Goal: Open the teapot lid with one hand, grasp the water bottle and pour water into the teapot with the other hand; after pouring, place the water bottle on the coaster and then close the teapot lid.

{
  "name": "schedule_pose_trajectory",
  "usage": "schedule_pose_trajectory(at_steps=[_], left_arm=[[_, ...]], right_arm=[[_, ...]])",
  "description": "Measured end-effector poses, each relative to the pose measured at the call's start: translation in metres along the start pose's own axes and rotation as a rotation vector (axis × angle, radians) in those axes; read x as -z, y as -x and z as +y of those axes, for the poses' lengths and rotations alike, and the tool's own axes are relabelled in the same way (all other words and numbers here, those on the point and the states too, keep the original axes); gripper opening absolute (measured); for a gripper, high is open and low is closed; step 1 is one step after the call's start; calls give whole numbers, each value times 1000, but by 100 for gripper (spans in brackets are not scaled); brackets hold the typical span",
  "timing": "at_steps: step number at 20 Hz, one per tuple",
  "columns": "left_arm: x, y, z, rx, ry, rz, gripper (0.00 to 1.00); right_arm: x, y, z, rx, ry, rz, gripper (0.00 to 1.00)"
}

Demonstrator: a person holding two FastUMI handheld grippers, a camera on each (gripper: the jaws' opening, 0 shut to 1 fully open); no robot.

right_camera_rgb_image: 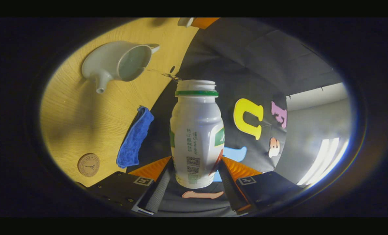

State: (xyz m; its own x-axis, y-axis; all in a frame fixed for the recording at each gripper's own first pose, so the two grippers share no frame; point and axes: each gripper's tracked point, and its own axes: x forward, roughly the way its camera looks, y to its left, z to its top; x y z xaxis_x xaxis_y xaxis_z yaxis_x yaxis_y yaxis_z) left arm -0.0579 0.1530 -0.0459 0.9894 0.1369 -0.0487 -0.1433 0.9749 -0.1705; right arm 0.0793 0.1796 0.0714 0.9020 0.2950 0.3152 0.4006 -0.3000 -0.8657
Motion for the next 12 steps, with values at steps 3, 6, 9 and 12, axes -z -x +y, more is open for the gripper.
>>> schedule_pose_trajectory(at_steps=[3,6,9,12], left_arm=[[1,0,-1,2,1,2,5],[3,0,-2,4,0,5,6],[1,1,-2,4,1,3,5],[2,1,-1,3,3,4,10]], right_arm=[[-1,-1,-3,9,22,-13,79],[-3,-3,-5,18,41,-27,79],[-4,-3,-7,24,63,-41,77],[-6,-3,-8,29,76,-55,79]])
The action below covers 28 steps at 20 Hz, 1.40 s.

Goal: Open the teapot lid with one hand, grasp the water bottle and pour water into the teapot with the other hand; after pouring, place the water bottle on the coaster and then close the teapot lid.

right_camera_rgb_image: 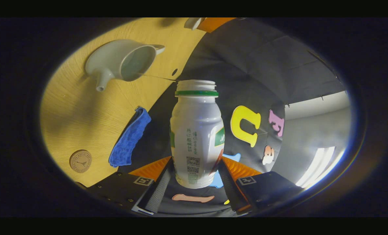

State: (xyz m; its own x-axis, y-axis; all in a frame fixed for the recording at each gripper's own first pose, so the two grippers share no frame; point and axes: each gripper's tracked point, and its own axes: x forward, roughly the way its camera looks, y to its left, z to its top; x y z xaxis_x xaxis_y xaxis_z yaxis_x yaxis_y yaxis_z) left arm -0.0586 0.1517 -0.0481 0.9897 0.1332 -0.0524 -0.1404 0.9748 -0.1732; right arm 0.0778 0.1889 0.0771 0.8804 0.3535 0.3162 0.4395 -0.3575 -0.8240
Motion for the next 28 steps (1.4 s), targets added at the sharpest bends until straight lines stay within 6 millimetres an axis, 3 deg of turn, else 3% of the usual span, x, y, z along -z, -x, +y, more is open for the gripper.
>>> schedule_pose_trajectory(at_steps=[1,5,6,7,13,18,22,28], left_arm=[[0,0,0,0,0,0,5],[1,-1,-2,2,-1,1,5],[0,-1,-1,2,0,2,10],[0,-1,0,2,1,1,5],[2,-2,0,2,3,6,5],[2,-2,0,3,3,7,5],[1,0,1,3,9,3,5],[-3,3,0,21,23,-10,5]], right_arm=[[-2,0,0,3,5,-4,79],[-5,0,-5,24,39,-25,78],[-5,-1,-7,33,53,-31,79],[-5,-2,-8,42,64,-36,79],[-5,-9,-13,67,95,-53,82],[-8,-8,-19,114,139,-64,76],[-3,-9,-1,50,52,-42,79],[0,4,39,-96,-232,34,79]])
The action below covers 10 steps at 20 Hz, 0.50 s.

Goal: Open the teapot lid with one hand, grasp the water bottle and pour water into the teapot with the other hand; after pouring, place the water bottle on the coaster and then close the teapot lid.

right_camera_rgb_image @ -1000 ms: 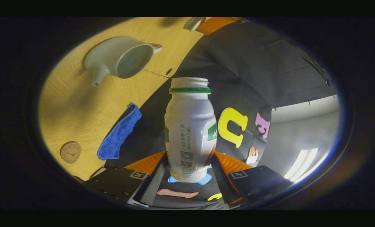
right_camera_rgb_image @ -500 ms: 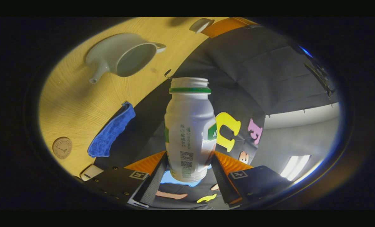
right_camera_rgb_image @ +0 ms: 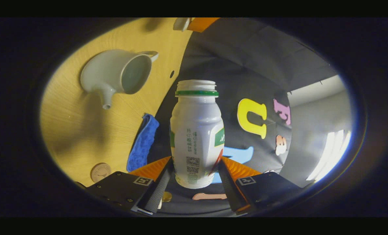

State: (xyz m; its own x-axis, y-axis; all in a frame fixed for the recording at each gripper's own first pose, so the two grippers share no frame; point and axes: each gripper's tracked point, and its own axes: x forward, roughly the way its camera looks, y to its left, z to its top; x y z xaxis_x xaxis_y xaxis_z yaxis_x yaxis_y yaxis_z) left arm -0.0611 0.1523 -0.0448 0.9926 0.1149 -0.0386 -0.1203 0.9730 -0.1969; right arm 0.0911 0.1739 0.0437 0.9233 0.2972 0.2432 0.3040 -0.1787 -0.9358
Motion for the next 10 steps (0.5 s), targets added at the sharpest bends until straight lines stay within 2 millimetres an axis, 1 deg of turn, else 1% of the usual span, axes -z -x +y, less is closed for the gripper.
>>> schedule_pose_trajectory(at_steps=[3,6,7,10], left_arm=[[-4,-1,-4,8,3,-5,5],[-9,1,-9,20,-3,-15,5],[-12,1,-11,24,-6,-16,5],[-18,0,-21,44,-16,-30,5]], right_arm=[[1,6,17,-73,-167,41,79],[6,11,36,-156,-374,91,79],[7,14,39,-178,-436,107,77],[13,19,40,-214,-590,150,79]])
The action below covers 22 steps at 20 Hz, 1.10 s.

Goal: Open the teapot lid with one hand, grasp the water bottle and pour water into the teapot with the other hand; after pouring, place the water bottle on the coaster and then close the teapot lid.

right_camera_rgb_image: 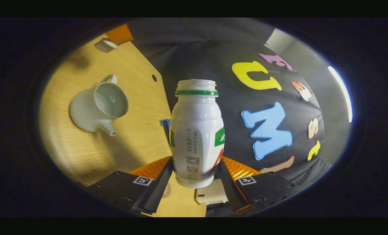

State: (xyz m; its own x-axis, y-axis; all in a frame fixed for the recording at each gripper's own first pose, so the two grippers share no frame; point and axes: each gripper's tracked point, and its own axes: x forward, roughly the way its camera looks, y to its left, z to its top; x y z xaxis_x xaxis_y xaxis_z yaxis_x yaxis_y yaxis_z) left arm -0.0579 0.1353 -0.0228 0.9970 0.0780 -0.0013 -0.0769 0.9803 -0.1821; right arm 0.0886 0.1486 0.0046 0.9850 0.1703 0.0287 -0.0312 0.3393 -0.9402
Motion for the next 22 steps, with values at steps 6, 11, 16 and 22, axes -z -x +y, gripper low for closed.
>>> schedule_pose_trajectory(at_steps=[6,11,16,22], left_arm=[[-25,-13,-32,64,-41,-51,5],[-35,-30,-66,118,-122,-72,5],[-23,-46,-95,148,-170,-66,5],[-6,-60,-115,154,-200,-49,5]], right_arm=[[23,6,-7,-42,-269,71,79],[40,17,-6,-101,-524,121,80],[65,24,-18,-79,-627,158,79],[91,37,-32,-62,-693,179,79]])
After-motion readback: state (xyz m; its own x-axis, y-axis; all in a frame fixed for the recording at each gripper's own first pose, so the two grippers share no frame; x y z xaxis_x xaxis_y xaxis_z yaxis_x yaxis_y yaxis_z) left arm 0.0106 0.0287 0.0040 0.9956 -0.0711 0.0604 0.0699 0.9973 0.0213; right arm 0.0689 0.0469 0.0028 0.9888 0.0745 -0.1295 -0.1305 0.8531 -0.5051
